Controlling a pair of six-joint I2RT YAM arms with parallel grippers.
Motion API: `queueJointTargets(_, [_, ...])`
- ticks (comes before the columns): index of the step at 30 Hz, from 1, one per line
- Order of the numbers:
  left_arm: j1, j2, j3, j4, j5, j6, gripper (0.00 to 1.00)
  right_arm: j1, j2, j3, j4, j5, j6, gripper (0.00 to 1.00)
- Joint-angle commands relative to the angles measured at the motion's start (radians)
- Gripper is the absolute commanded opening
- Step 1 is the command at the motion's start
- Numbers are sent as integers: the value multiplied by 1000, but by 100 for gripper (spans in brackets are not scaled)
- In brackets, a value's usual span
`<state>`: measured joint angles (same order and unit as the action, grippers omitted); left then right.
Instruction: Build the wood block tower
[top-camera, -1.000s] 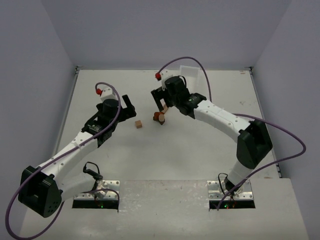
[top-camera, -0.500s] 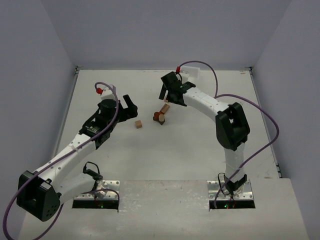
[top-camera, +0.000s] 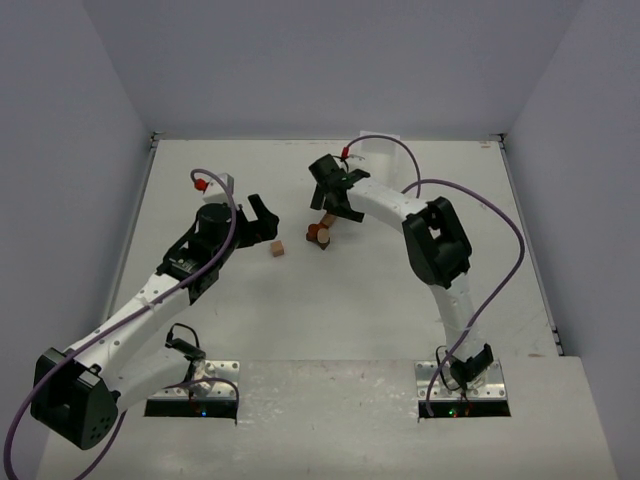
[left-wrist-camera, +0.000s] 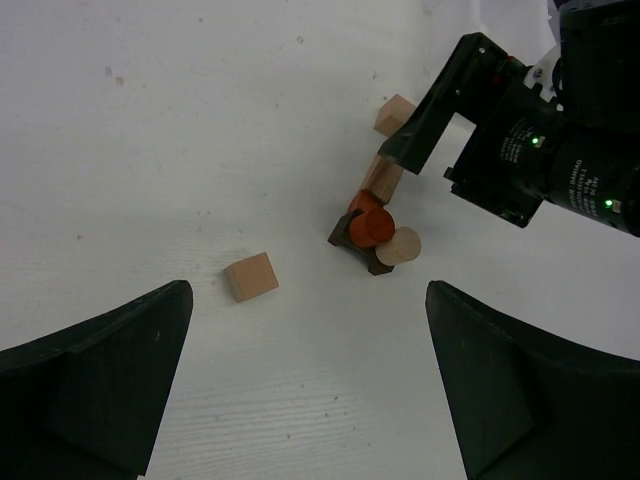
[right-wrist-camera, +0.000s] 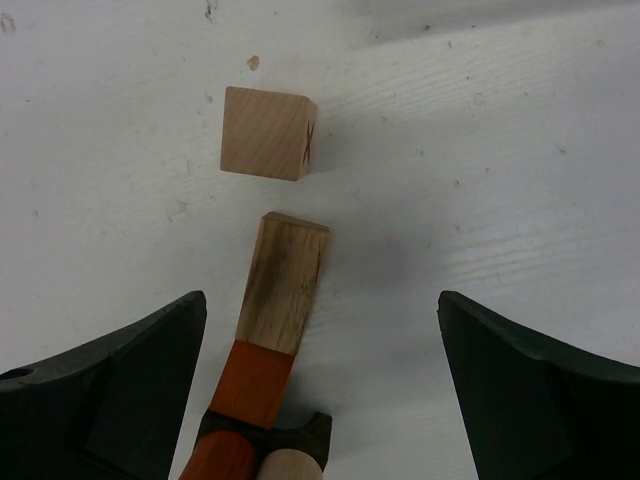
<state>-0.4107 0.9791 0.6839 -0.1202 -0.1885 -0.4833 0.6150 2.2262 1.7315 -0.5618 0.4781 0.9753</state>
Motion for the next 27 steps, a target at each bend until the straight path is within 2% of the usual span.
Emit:
queueJointTargets(1, [10,-33,-9,68,27,11,100,11,48,81,10,33,10,94])
queueJointTargets(4, [10,-34,-11,70,31,11,100,9,92,123,-1,23,6,91])
queueJointTargets(10, [10,-32,-14,79,33,15,100,10,112,113,3,-4,7,73])
queueJointTargets(18, [10,-30,-16,87,24,14,100,10,29,-17,22,37,36,43])
queueJointTargets(27, [10,-35,-14,71,10,9,100,9,-21,-48,26,92,-12,18])
